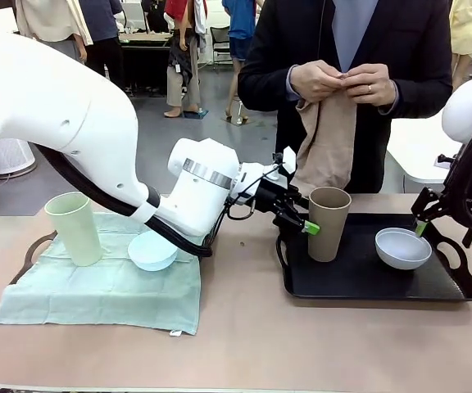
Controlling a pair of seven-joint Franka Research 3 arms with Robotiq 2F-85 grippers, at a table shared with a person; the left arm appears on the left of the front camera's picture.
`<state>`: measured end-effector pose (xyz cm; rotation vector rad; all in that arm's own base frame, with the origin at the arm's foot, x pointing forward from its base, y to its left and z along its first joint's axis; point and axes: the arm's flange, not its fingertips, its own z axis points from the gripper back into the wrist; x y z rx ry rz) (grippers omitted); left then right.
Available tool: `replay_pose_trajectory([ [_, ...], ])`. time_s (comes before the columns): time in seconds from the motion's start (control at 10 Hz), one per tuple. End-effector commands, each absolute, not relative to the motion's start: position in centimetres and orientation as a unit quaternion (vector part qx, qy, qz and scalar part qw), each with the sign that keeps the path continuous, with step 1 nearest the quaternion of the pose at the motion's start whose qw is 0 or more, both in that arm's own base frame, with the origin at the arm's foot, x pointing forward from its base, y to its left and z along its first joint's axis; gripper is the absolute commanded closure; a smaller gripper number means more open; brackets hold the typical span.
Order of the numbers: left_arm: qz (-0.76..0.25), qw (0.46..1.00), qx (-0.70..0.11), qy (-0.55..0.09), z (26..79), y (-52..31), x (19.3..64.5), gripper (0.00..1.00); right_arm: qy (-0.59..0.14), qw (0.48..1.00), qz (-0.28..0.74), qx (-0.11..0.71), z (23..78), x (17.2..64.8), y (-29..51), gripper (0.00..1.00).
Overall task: Set up a tray with a mat and arrange the tableware.
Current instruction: Pick up the Picnic Bowl and Reusable plastic cup from the Handle tray in front of the human's position and hold them in the air.
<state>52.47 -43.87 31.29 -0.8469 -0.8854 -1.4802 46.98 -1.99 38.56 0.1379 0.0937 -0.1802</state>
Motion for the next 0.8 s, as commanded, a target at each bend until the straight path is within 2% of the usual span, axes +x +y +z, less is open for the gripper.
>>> replay_pose_trajectory([
  [0.0, -0.636, 0.575, -0.361, -0.367, 30.5, -45.7, 53.2, 0.0, 0.028, 0.994, -0.072, 0.078, 36.8, 47.3, -2.1, 0.0],
  [0.3, -0.641, 0.568, -0.368, -0.362, 30.0, -46.6, 53.4, 0.0, -0.017, 0.995, -0.047, 0.091, 35.6, 48.6, -1.9, 0.0],
  [0.4, -0.638, 0.565, -0.368, -0.37, 29.6, -45.8, 52.5, 0.0, -0.003, 0.989, -0.061, 0.134, 36.4, 48.3, -1.7, 0.0],
  [0.5, -0.638, 0.565, -0.368, -0.37, 29.6, -45.8, 52.5, 0.0, 0.009, 0.996, -0.06, 0.07, 36.5, 48.4, -2.1, 0.0],
  [0.7, -0.641, 0.564, -0.368, -0.369, 29.5, -46.1, 52.8, 0.0, 0.001, 0.994, -0.061, 0.091, 36.5, 48.7, -1.9, 0.0],
])
